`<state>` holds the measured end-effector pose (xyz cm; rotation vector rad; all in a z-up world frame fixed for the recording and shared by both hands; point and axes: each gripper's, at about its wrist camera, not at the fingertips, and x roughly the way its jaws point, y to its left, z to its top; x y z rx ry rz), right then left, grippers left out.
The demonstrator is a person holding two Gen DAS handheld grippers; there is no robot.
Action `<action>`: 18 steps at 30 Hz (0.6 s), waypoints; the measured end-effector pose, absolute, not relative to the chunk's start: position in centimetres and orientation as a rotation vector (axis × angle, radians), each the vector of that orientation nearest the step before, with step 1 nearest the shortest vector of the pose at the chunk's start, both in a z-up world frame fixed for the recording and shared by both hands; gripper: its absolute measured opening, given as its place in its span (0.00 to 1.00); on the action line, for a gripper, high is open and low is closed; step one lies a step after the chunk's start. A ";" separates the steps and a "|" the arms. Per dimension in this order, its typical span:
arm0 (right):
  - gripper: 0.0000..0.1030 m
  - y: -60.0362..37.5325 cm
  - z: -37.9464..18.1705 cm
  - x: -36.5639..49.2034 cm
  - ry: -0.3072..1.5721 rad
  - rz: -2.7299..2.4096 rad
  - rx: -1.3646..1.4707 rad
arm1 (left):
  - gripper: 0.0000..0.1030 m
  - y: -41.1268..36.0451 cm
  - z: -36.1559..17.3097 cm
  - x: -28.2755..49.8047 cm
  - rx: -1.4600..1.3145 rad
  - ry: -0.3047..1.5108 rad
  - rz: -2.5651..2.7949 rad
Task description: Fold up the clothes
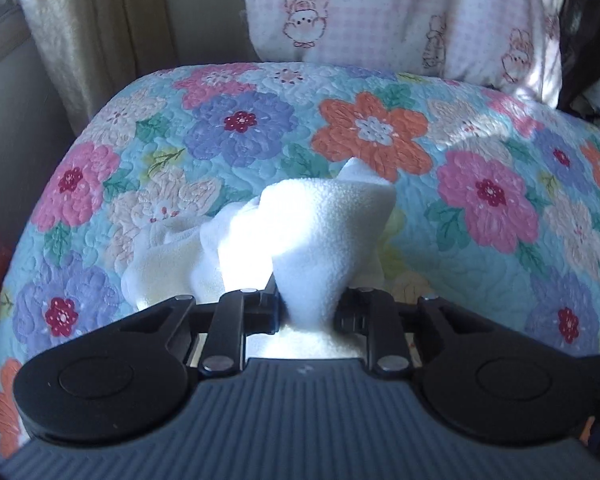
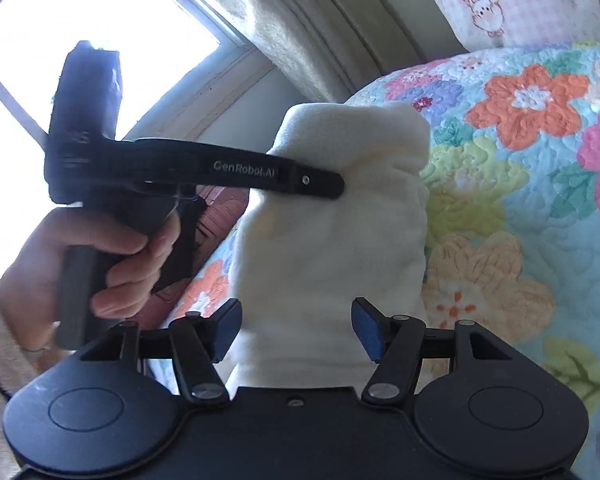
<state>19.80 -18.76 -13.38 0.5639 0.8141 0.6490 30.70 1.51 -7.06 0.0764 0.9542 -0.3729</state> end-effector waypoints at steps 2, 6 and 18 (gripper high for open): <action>0.78 -20.4 -13.7 18.2 0.852 0.646 0.606 | 0.19 3.3 -8.1 31.7 -0.067 0.985 -0.378; 0.83 -22.8 -14.7 14.5 0.968 0.582 0.592 | 0.19 5.0 -9.1 32.2 -0.255 0.998 -0.384; 0.29 -20.1 -20.9 8.7 1.145 0.634 0.703 | 0.17 5.2 -9.6 33.4 -0.476 0.975 -0.456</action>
